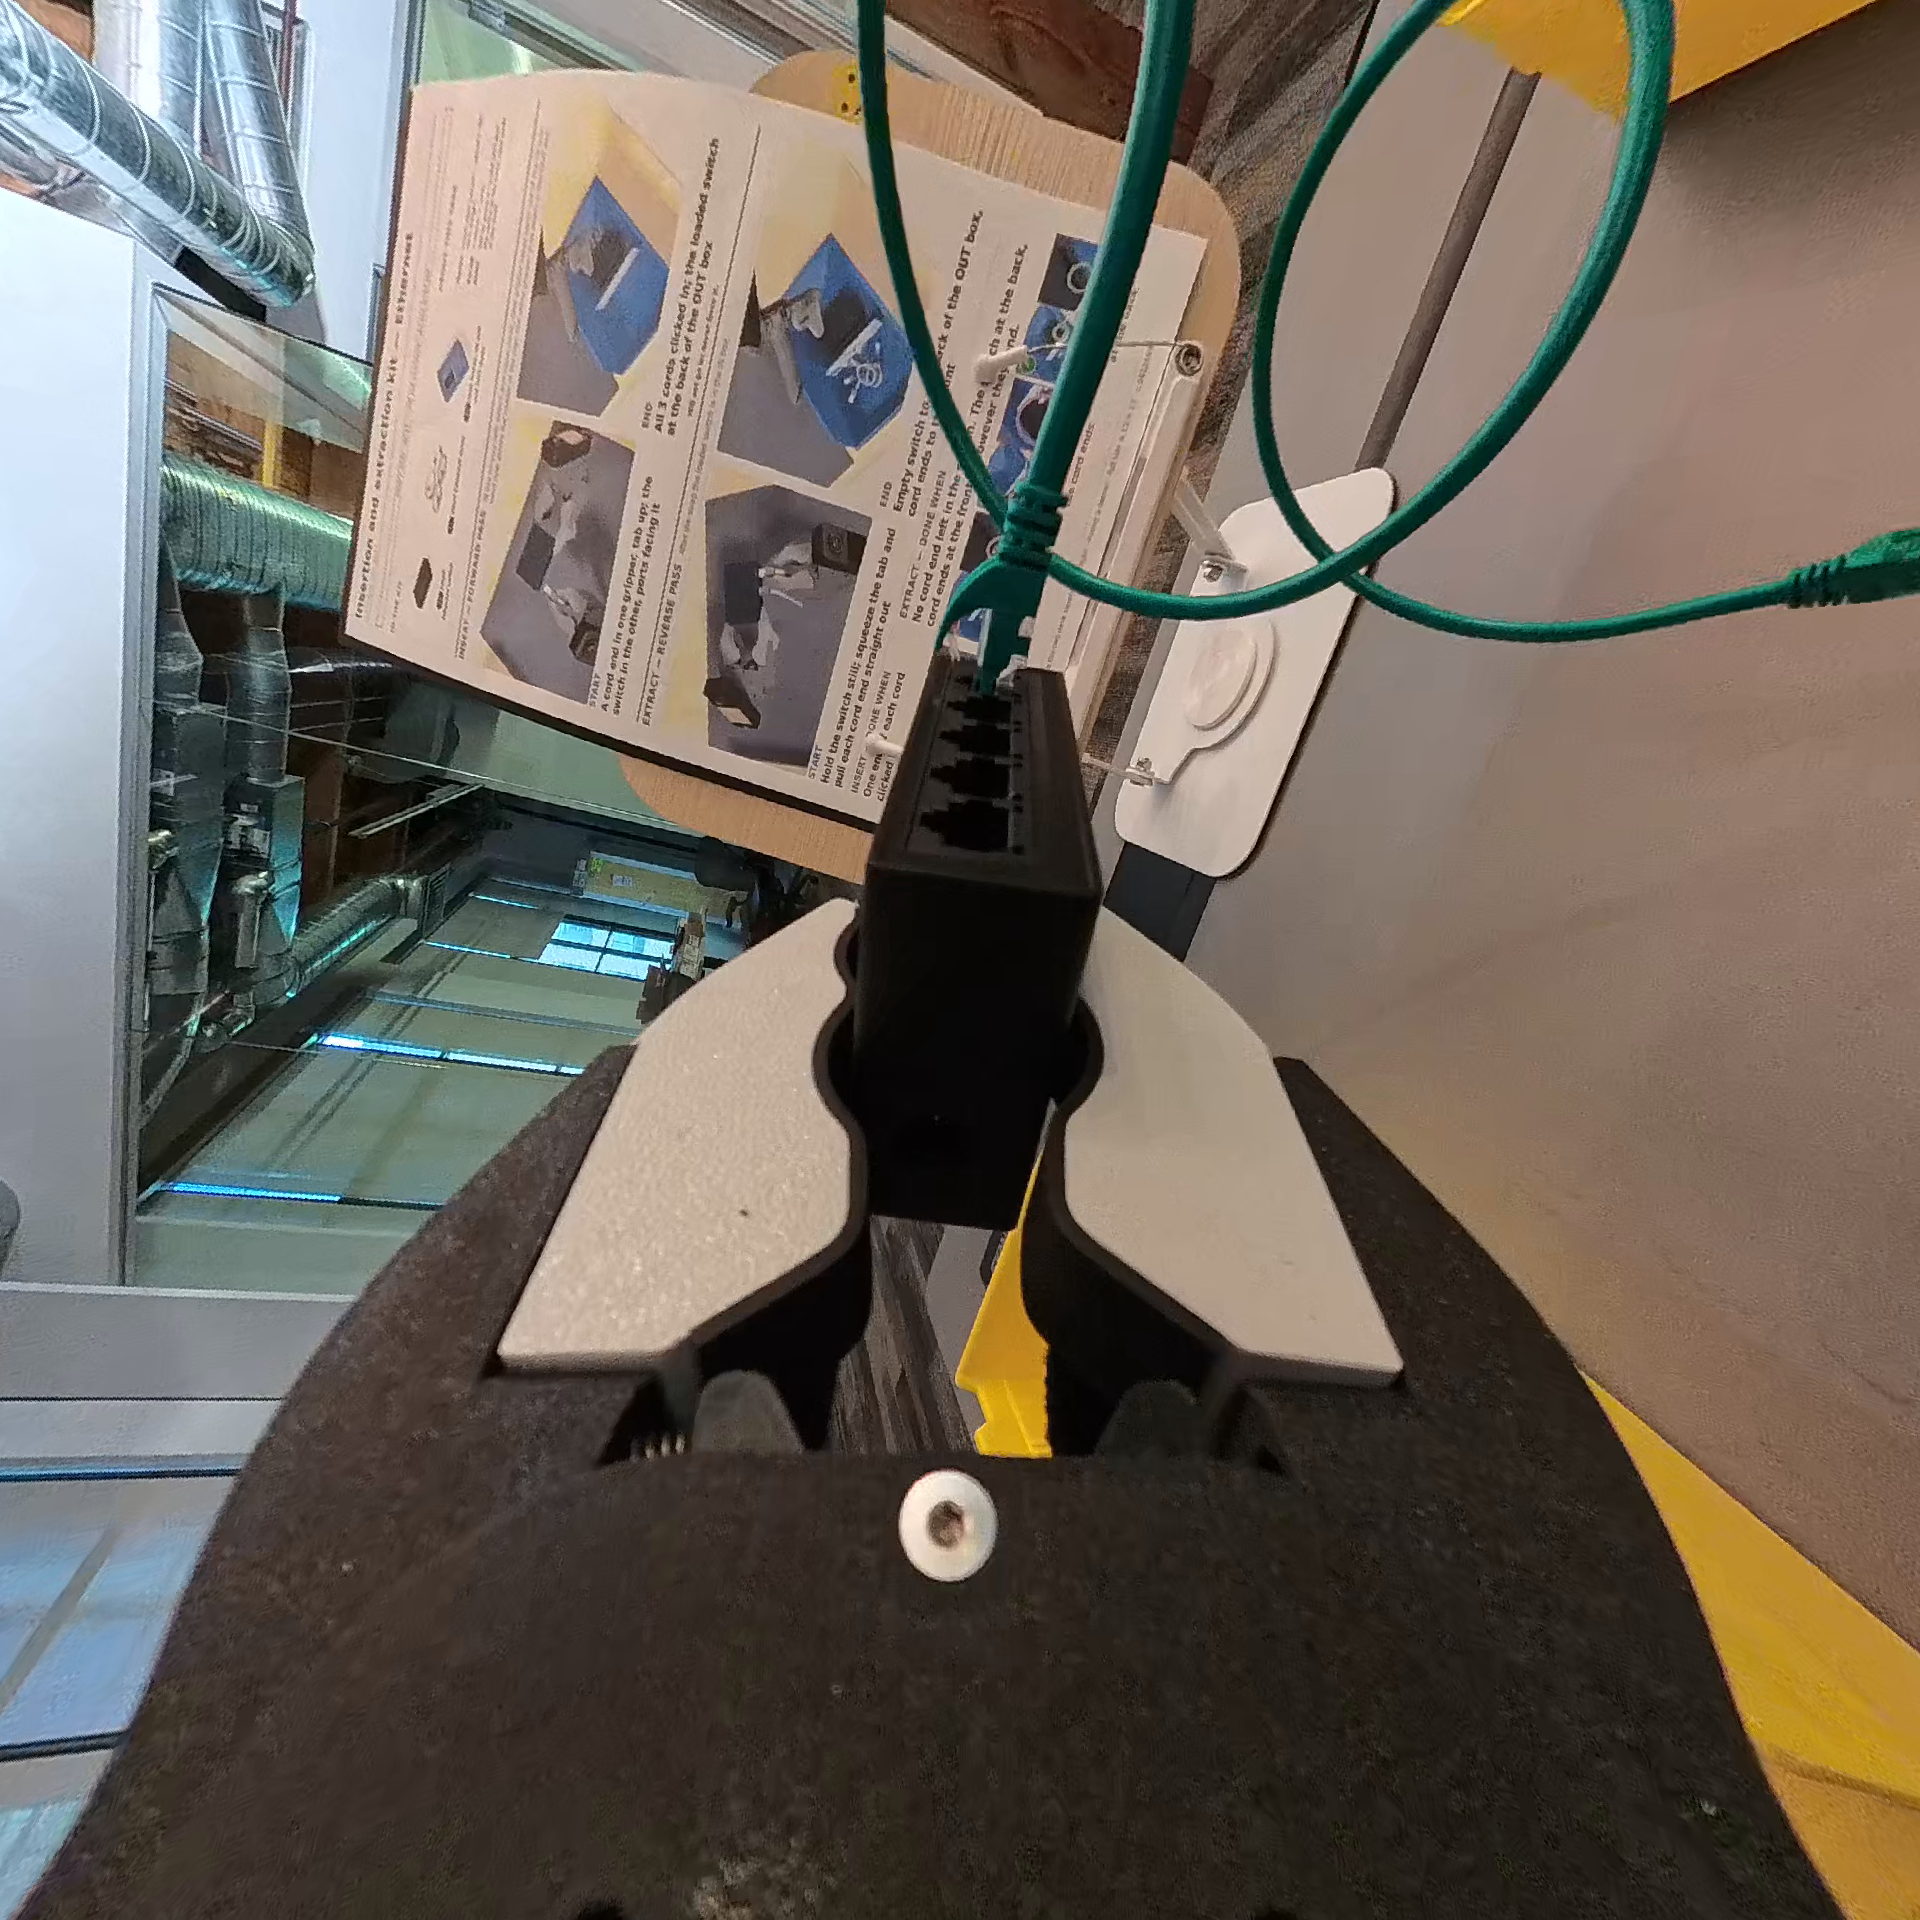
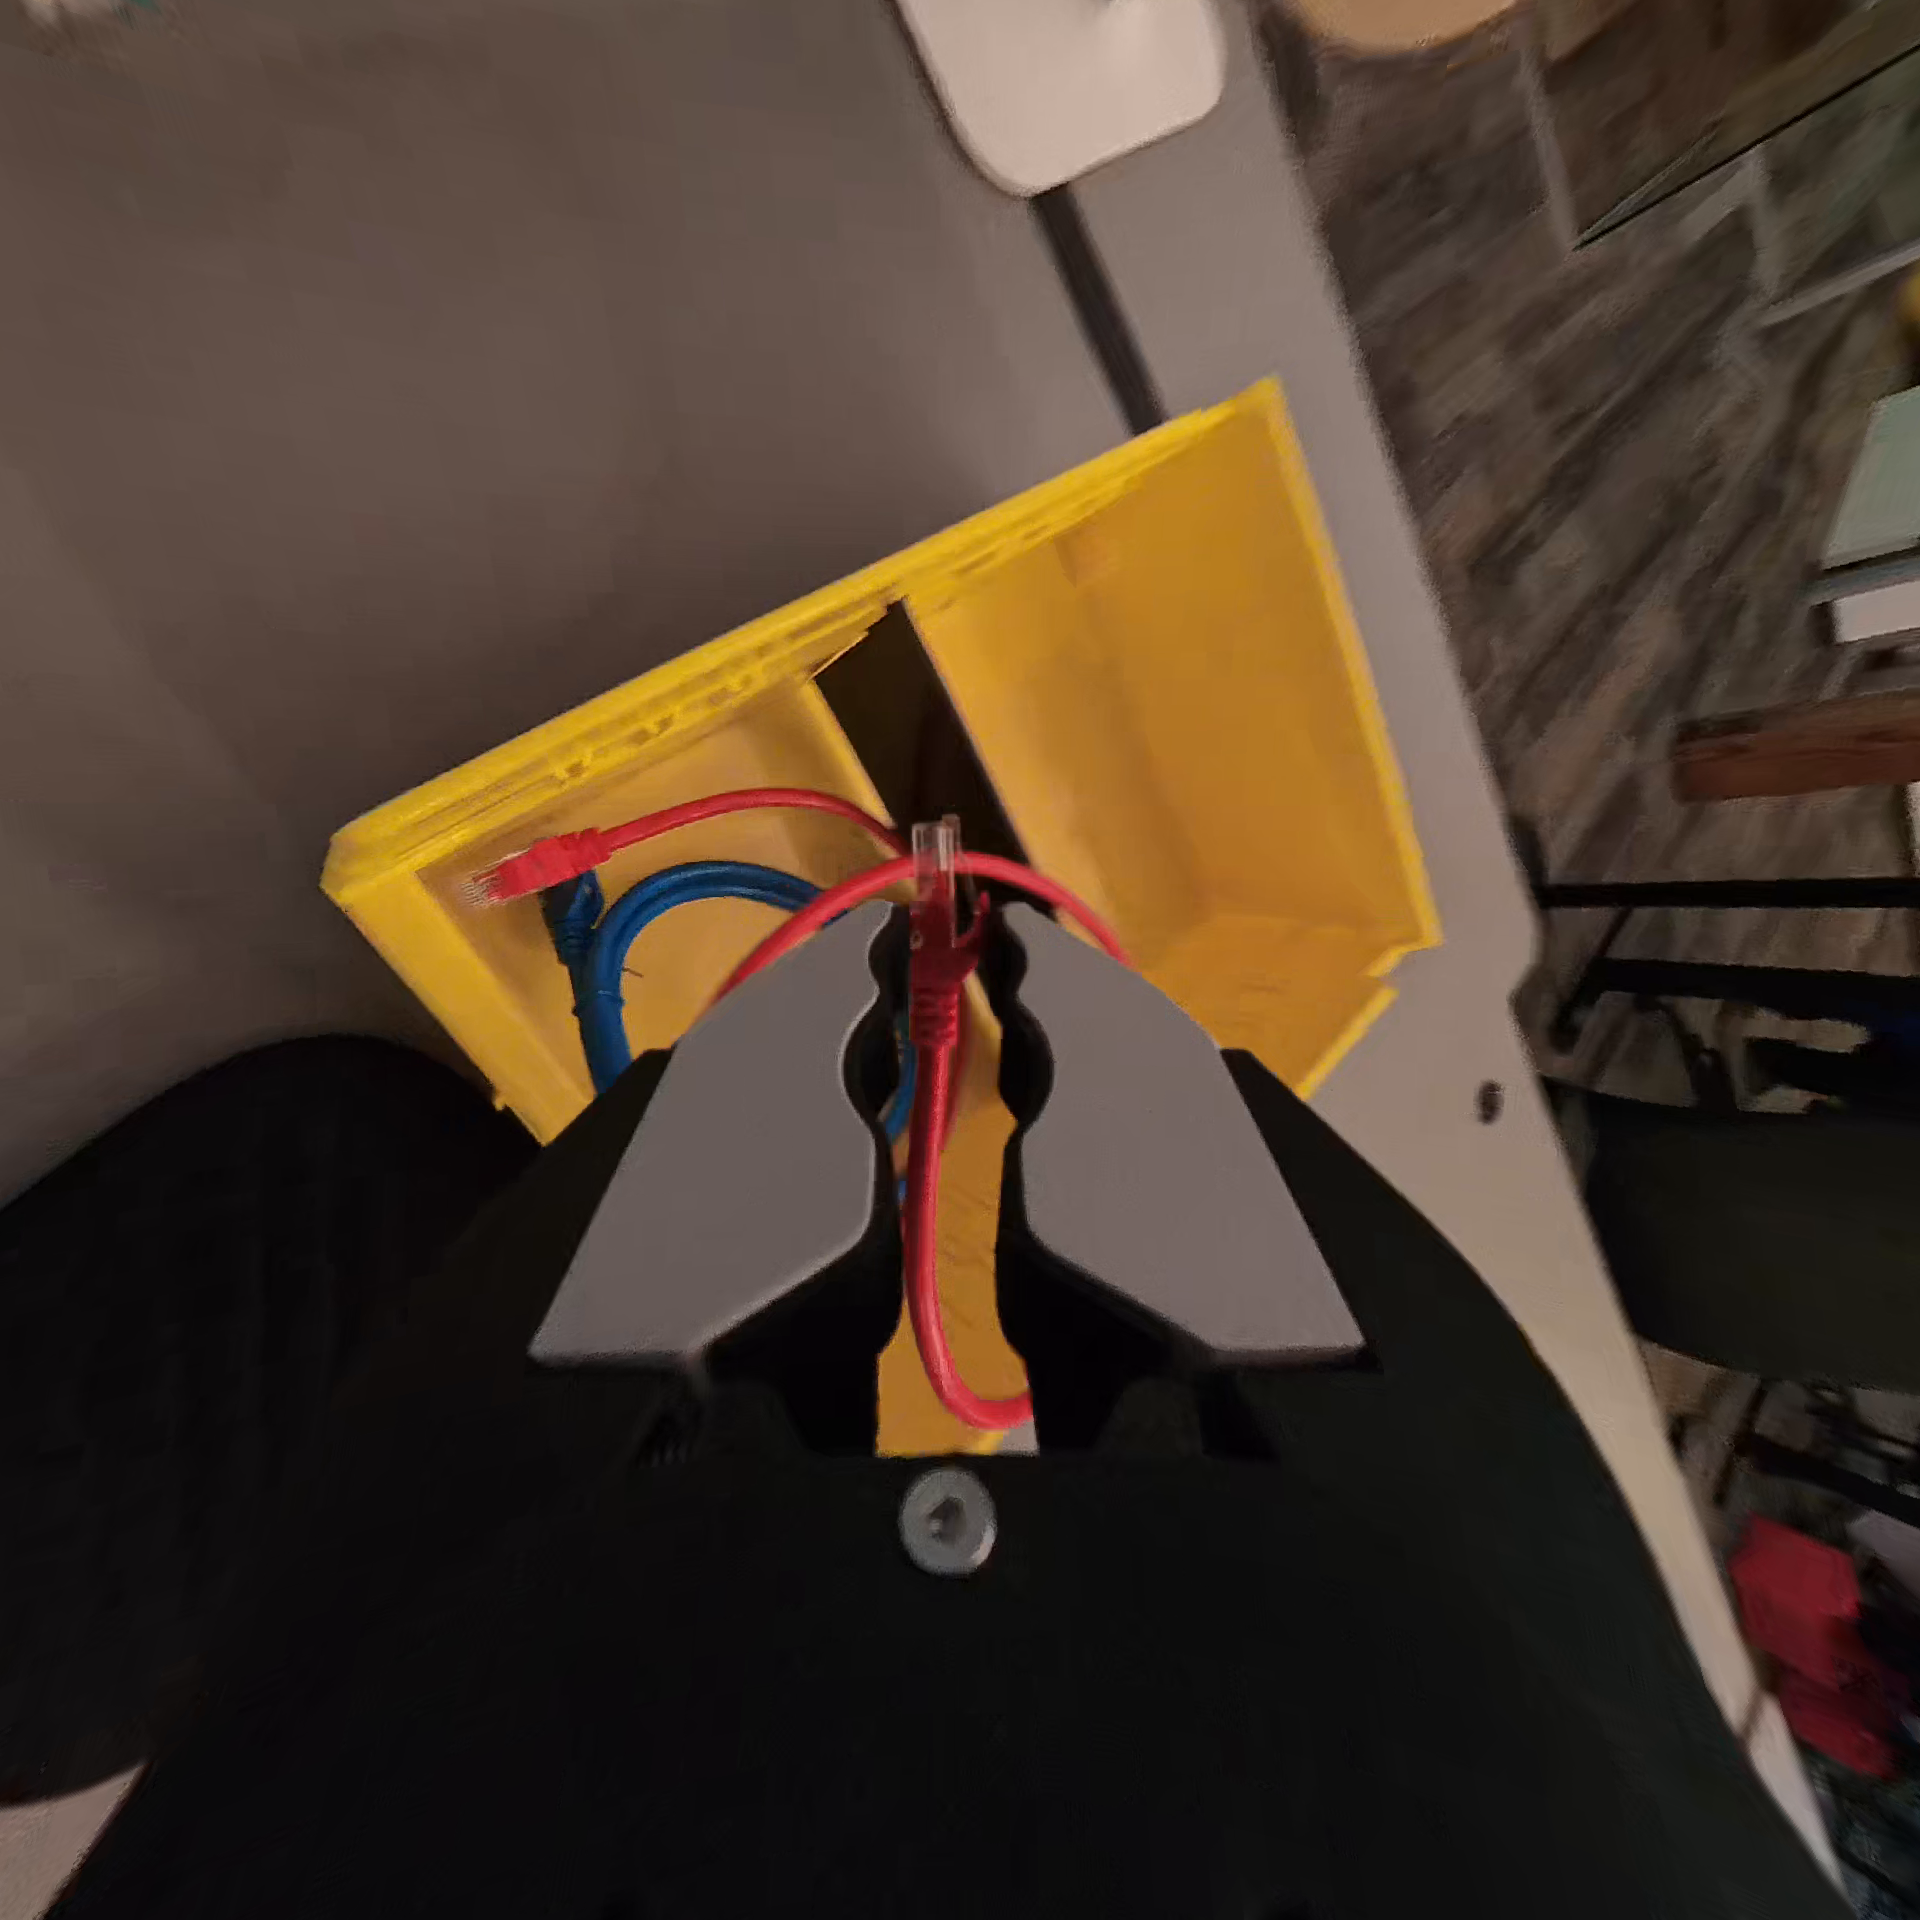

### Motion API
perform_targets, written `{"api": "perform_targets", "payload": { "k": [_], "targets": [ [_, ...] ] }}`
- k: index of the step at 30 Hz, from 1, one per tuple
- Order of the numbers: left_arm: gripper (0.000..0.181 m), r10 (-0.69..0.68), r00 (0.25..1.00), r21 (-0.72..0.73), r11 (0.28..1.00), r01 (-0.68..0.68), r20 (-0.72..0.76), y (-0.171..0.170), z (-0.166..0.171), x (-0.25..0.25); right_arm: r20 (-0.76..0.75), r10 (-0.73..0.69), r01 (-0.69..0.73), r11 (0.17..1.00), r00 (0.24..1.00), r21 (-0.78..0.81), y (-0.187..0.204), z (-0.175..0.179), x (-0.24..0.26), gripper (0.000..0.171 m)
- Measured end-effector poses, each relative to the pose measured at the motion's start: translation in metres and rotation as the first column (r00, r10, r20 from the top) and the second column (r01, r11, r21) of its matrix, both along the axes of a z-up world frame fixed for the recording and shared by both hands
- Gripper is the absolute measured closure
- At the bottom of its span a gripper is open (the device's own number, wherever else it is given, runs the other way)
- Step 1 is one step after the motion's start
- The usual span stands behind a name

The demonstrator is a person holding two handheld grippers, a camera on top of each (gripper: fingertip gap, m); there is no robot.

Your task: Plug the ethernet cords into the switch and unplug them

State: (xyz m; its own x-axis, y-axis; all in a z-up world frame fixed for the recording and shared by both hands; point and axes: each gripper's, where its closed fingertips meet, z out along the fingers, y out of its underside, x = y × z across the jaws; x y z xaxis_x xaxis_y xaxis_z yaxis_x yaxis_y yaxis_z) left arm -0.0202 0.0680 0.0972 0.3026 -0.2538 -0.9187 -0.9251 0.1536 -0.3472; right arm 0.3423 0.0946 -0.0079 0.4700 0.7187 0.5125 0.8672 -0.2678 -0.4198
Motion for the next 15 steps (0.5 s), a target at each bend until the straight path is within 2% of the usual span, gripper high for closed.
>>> {"api": "perform_targets", "payload": {
  "k": [4,7,8,11,13,15],
  "targets": [
    [0.151,0.002,1.000,-0.008,1.000,-0.002,0.003,0.001,-0.001,-0.001,-0.027,-0.009,0.004,0.983,1.000,-0.183,-0.005,-0.068,-0.003,0.151],
    [0.151,0.007,1.000,-0.022,1.000,-0.007,-0.001,0.002,-0.004,-0.002,-0.064,-0.018,0.004,0.977,0.998,-0.212,-0.003,-0.077,-0.008,0.128],
    [0.151,0.008,1.000,-0.025,1.000,-0.008,-0.002,0.003,-0.004,-0.003,-0.086,-0.013,-0.005,0.979,0.996,-0.205,-0.002,-0.072,-0.011,0.119],
    [0.151,0.007,1.000,-0.037,0.999,-0.007,-0.003,0.004,-0.006,-0.004,-0.175,0.060,-0.078,0.992,0.983,-0.101,0.002,-0.029,-0.025,0.118],
    [0.151,-0.006,1.000,-0.038,0.999,0.006,0.003,0.004,-0.006,-0.004,-0.241,0.153,-0.147,0.988,0.958,0.040,0.002,0.018,-0.049,0.120],
    [0.151,-0.030,1.000,-0.033,0.999,0.030,0.007,0.004,-0.005,-0.001,-0.270,0.309,-0.245,0.937,0.912,0.247,-0.007,0.071,-0.086,0.120]
  ]
}}
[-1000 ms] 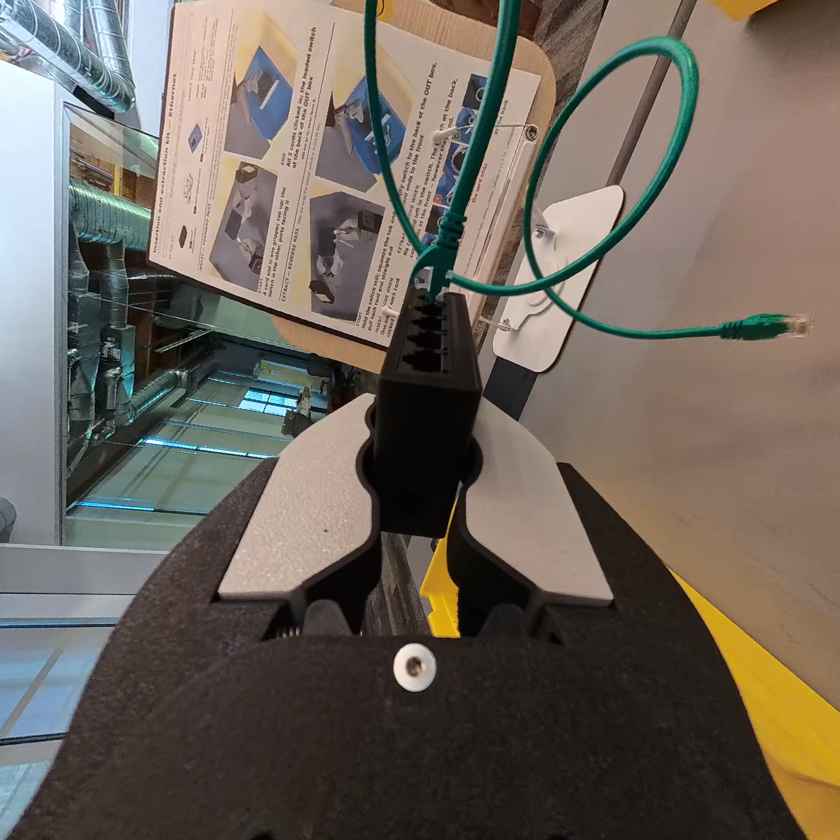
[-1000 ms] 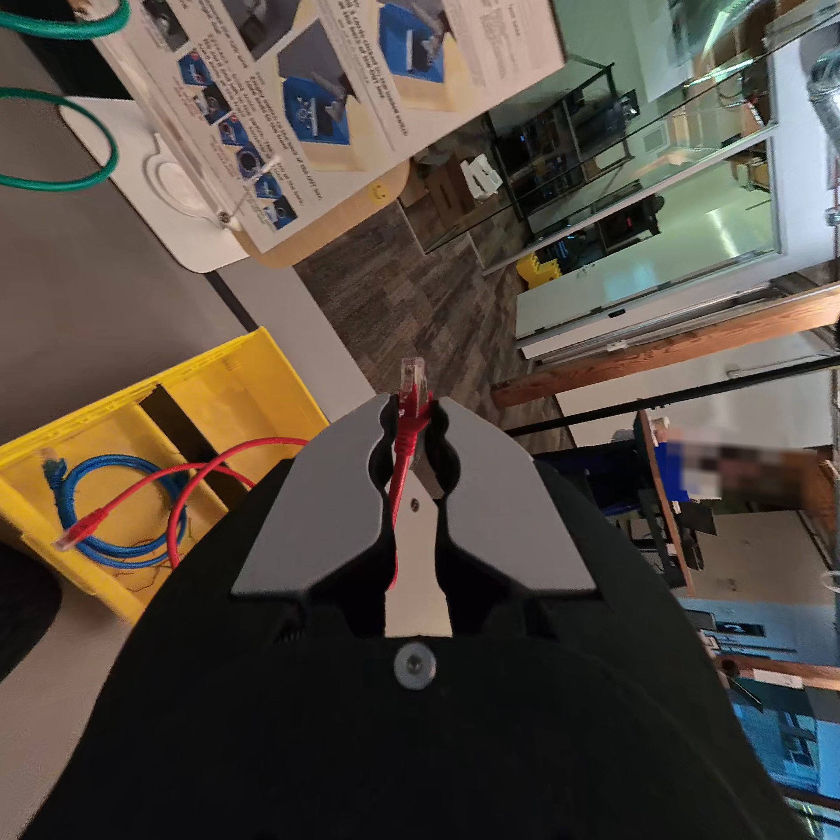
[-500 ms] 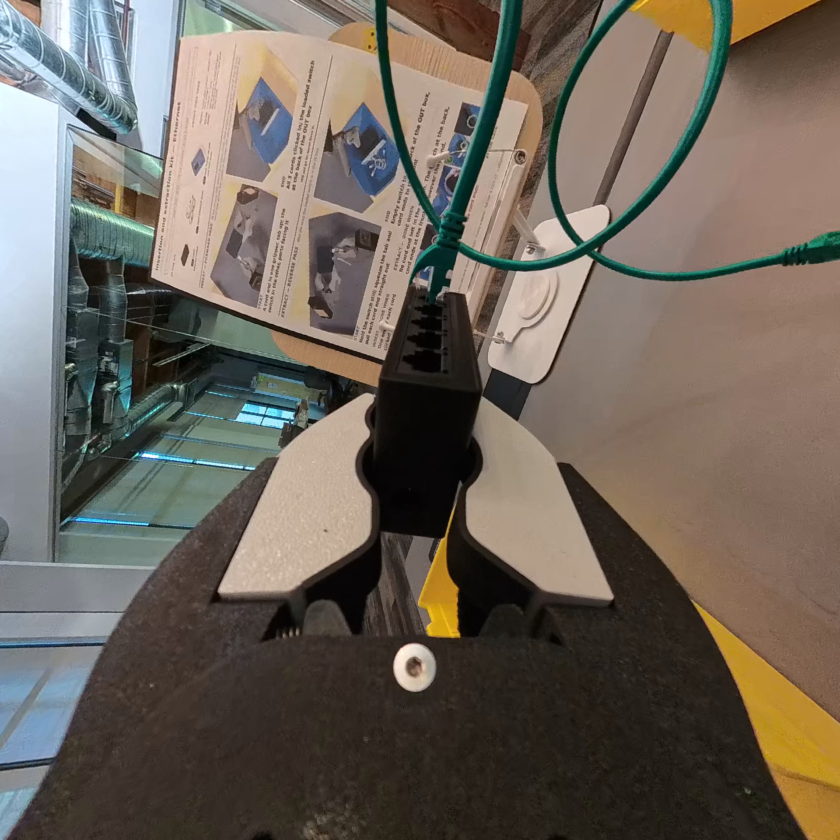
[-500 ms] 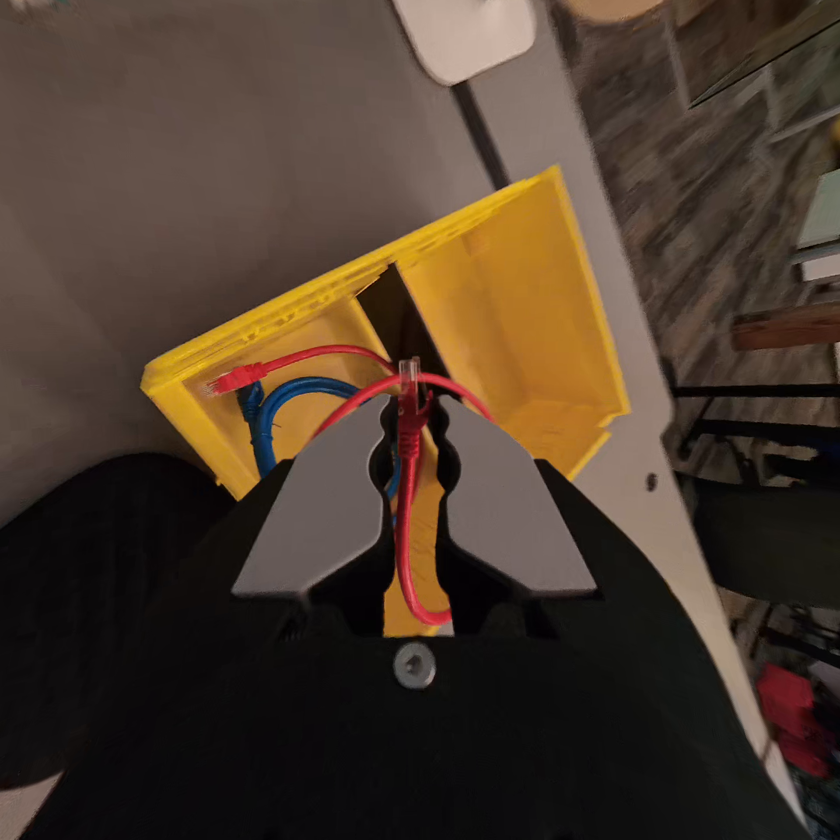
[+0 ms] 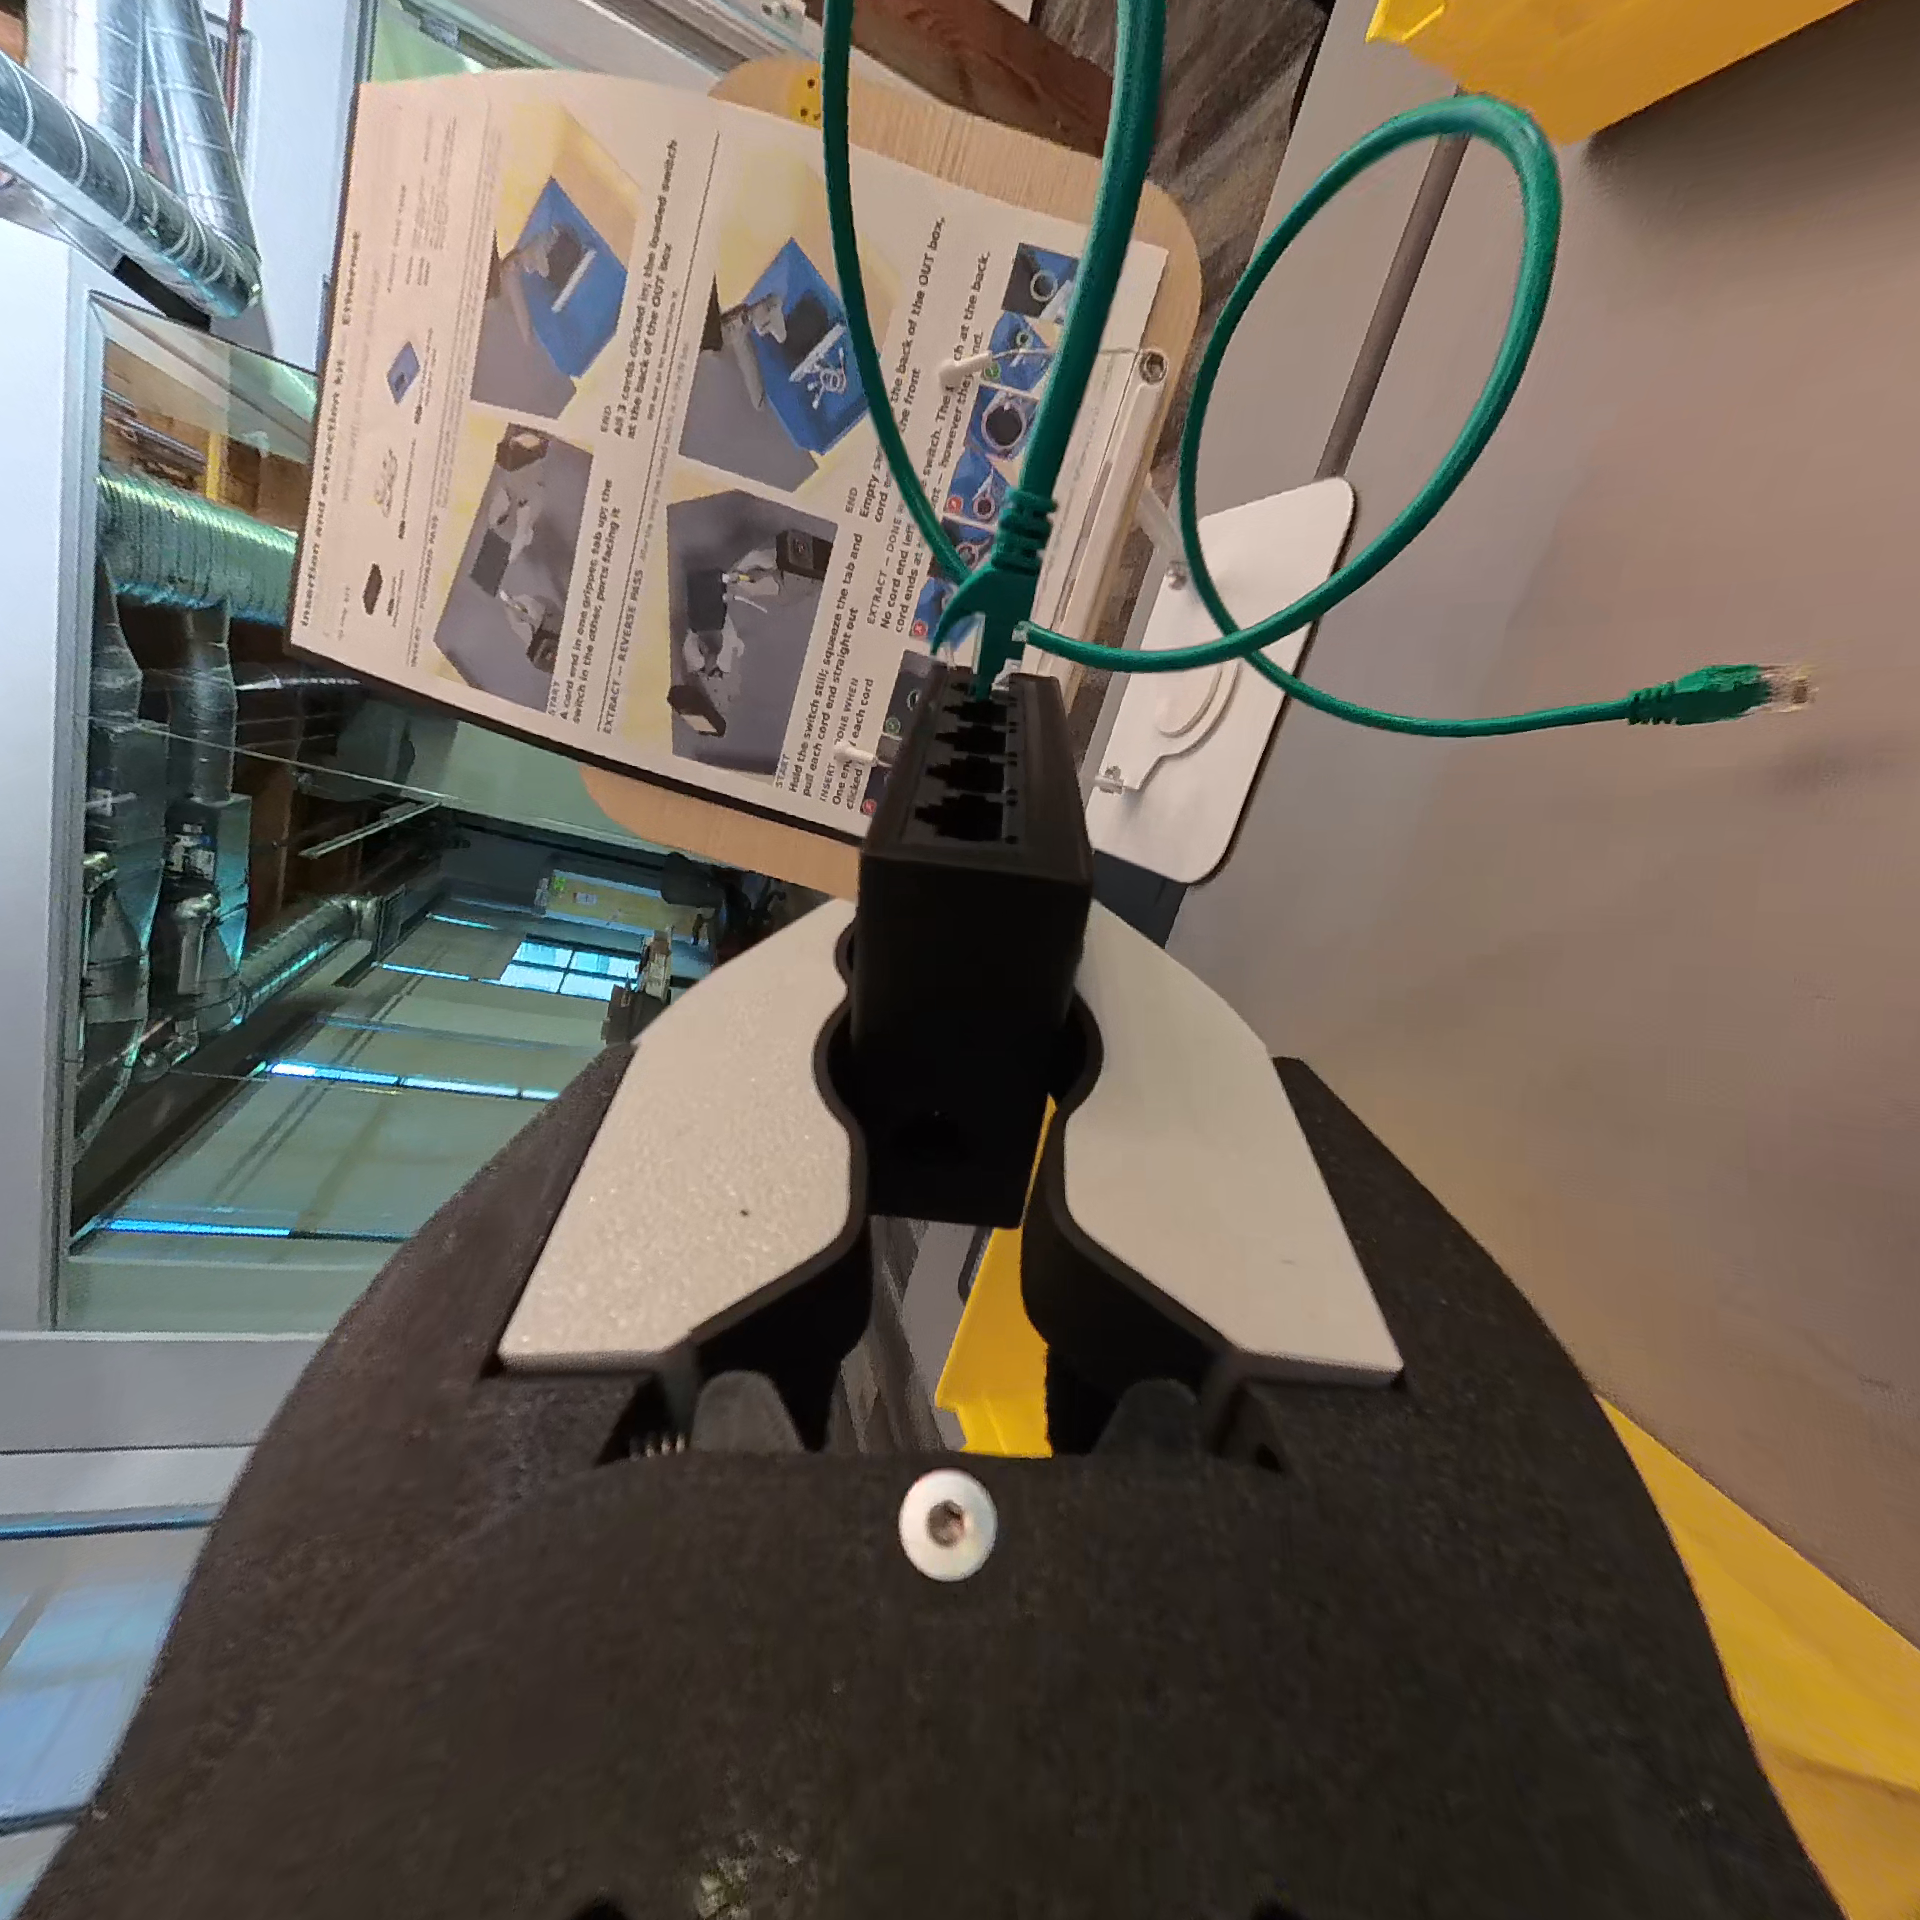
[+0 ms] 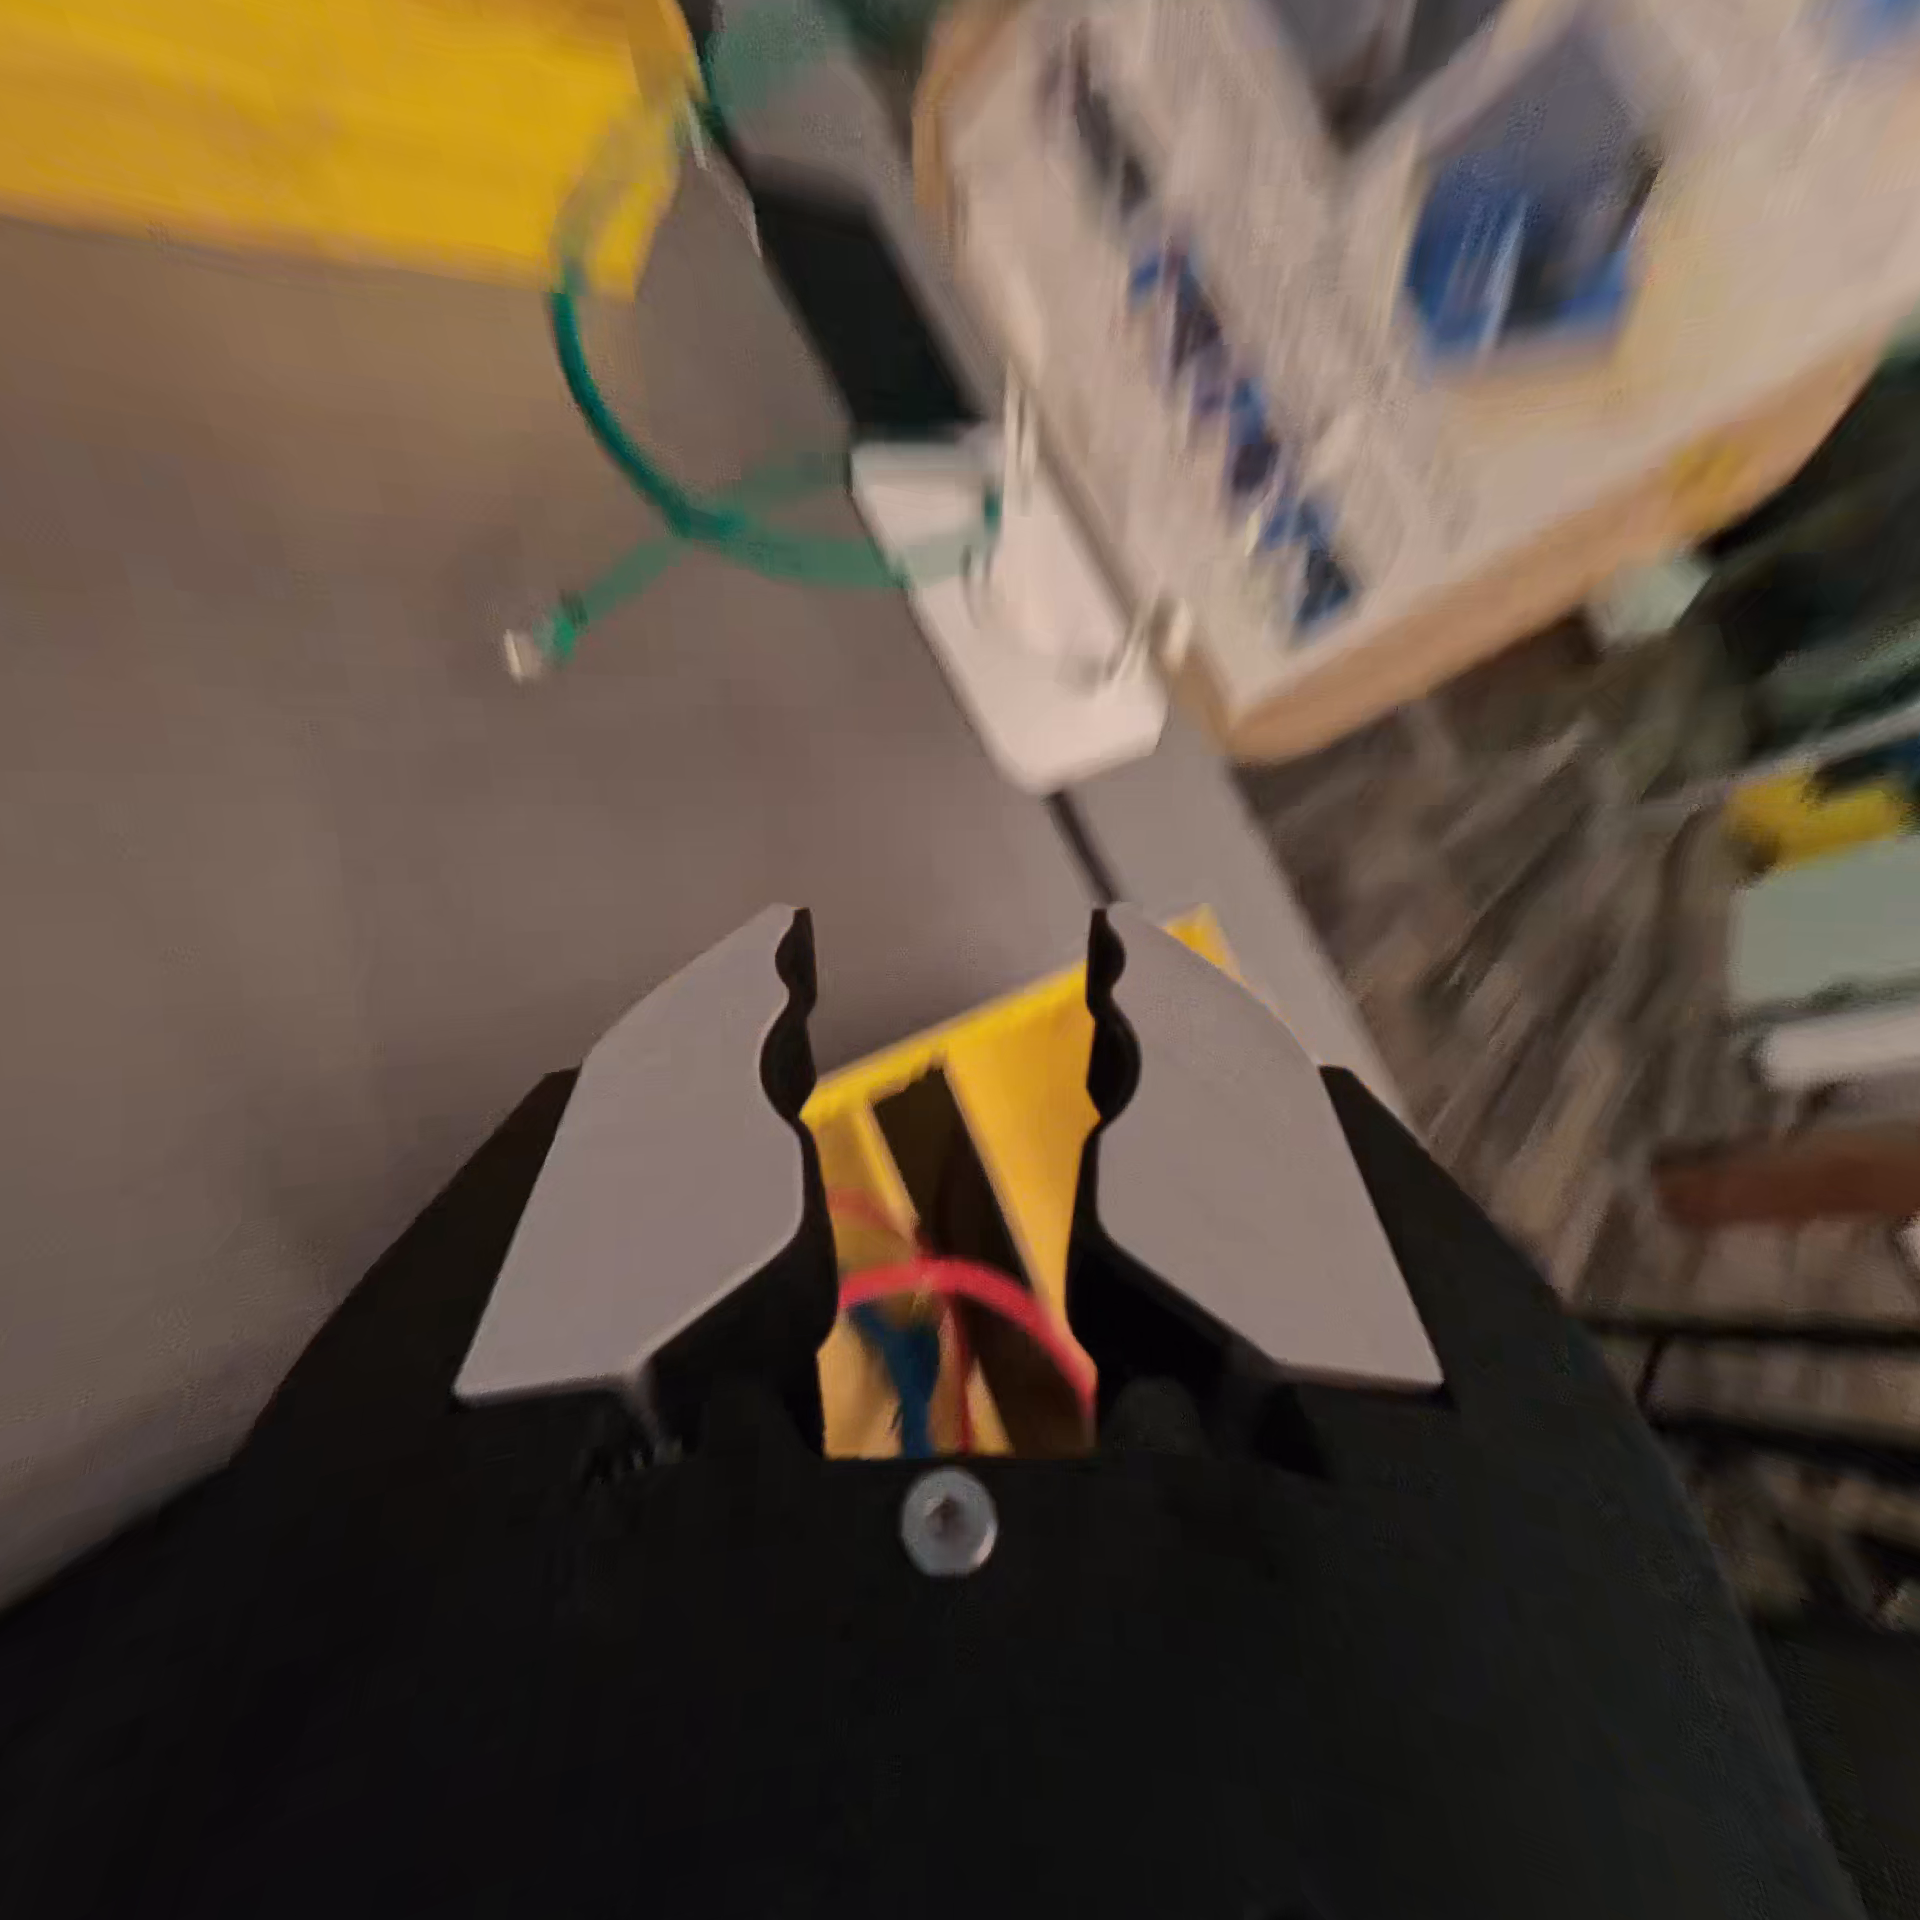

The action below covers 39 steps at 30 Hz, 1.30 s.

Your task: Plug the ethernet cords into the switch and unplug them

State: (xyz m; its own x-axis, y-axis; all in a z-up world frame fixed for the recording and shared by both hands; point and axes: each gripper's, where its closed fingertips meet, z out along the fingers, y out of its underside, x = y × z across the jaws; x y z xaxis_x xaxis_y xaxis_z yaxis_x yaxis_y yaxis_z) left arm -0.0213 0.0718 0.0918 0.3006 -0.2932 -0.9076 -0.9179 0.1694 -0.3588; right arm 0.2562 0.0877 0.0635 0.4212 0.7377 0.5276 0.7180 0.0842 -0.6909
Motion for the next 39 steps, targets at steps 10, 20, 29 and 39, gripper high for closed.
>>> {"api": "perform_targets", "payload": {
  "k": [10,20,29,39],
  "targets": [
    [0.151,-0.105,0.990,0.083,0.990,0.113,-0.098,-0.005,-0.011,0.038,0.239,0.376,-0.440,0.661,0.895,0.608,-0.079,0.062,-0.166,0.138],
    [0.152,-0.059,0.978,0.101,0.992,0.080,-0.201,-0.009,-0.030,0.066,0.403,0.194,-0.410,0.715,0.894,0.567,-0.021,-0.003,-0.171,0.148],
    [0.152,-0.063,0.970,0.115,0.989,0.092,-0.234,-0.009,-0.036,0.074,0.382,0.212,-0.415,0.688,0.899,0.595,-0.020,-0.008,-0.169,0.152],
    [0.151,-0.118,0.968,0.085,0.987,0.140,-0.219,-0.014,-0.039,0.078,0.361,0.285,-0.448,0.712,0.888,0.540,-0.029,-0.012,-0.165,0.155]
  ]
}}
